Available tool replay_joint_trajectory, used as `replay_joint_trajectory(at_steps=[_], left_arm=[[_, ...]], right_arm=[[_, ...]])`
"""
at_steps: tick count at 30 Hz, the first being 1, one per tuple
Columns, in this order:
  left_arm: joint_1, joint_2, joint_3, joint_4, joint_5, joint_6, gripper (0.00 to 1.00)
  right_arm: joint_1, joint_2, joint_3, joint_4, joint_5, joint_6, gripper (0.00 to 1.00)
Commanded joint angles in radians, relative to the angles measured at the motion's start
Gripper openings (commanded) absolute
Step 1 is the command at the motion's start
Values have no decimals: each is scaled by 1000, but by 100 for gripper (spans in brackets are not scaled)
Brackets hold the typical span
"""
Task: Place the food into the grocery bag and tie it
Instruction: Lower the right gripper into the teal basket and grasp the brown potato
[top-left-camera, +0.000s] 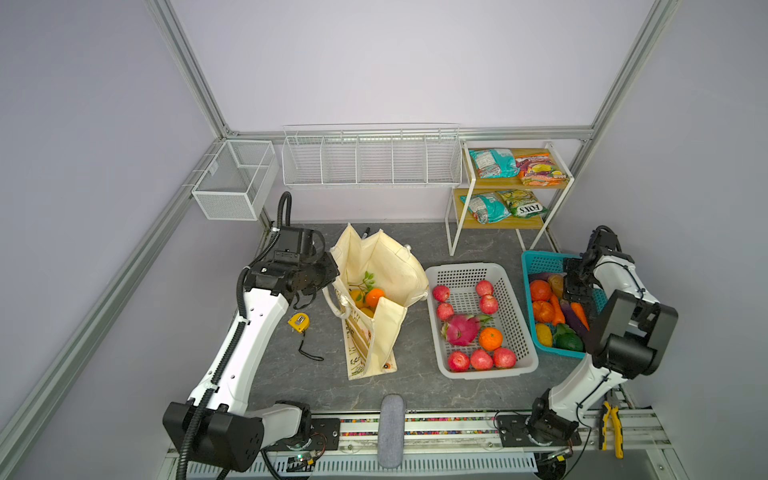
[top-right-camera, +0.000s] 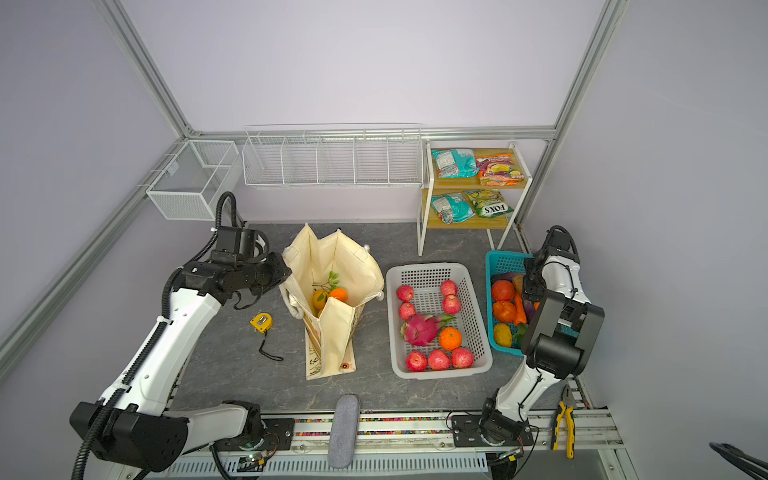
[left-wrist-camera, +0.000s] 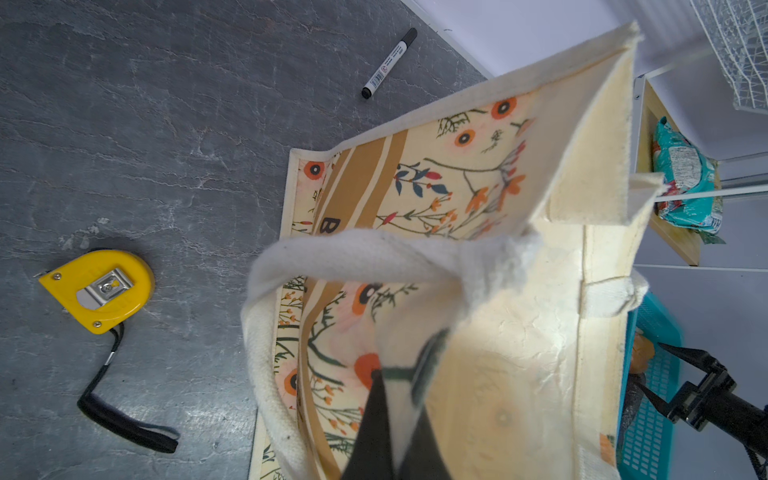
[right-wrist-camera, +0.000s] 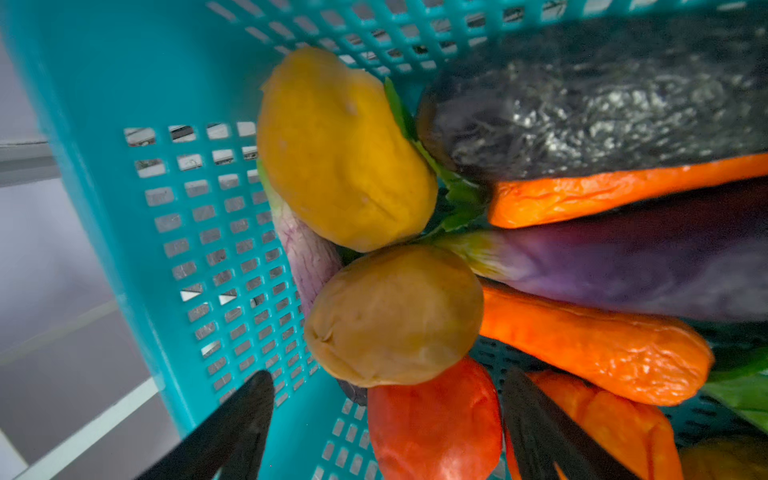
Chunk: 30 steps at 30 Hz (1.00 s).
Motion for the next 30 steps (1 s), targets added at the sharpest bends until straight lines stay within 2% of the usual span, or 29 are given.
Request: replay_joint_trajectory(at_steps=[1,12,20,26,30], left_arm=[[3,15,6,7,-3,-9,0],[3,21,4,12,-2,-15,0],[3,16,-2,3,-6,-16,0],[3,20,7,-2,-3,-13,0],[3,26,14,-9,-3,-8,0]], right_arm=[[-5,4,-33,7,-20,161,89],[7,9,-51,49,20,294,91],[30,46,-36,84,28,335,94],[47,75,-21,92,49,343,99],[53,92,-5,94,66,352,96]])
